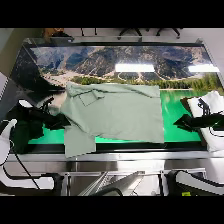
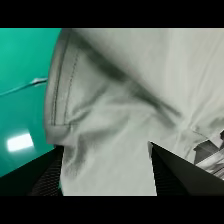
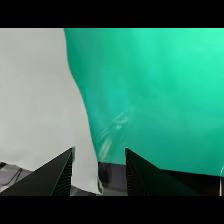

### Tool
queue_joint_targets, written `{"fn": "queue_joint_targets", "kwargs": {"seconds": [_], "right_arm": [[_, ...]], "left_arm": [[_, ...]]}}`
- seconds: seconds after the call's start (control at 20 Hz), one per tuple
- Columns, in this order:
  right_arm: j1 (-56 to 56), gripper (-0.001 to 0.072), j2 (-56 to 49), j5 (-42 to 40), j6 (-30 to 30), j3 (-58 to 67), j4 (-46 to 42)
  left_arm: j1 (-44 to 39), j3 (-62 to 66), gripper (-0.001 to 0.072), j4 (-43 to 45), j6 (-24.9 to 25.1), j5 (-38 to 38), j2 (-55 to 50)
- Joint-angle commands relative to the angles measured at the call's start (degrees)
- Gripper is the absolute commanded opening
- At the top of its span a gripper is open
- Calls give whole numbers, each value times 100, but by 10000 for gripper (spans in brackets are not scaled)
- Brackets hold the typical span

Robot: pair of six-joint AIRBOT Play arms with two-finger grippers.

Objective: Fold the shirts.

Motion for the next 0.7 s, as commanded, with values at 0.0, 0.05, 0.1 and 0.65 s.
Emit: {"fn": "queue_joint_targets", "kwargs": {"seconds": [0.0,0.05,0.1,0.65], "right_arm": [[-26,363,55,184,-42,-85,-28],[-24,364,52,184,-42,-85,-103],[-26,363,52,184,-39,-85,-166],[11,363,52,26,31,-968,-170]], "left_arm": [[105,614,598,-122,315,-343,-538],[164,839,598,-111,313,-610,-614],[258,1047,598,-114,313,-896,-658],[903,1711,598,-179,514,-885,-1062]]}}
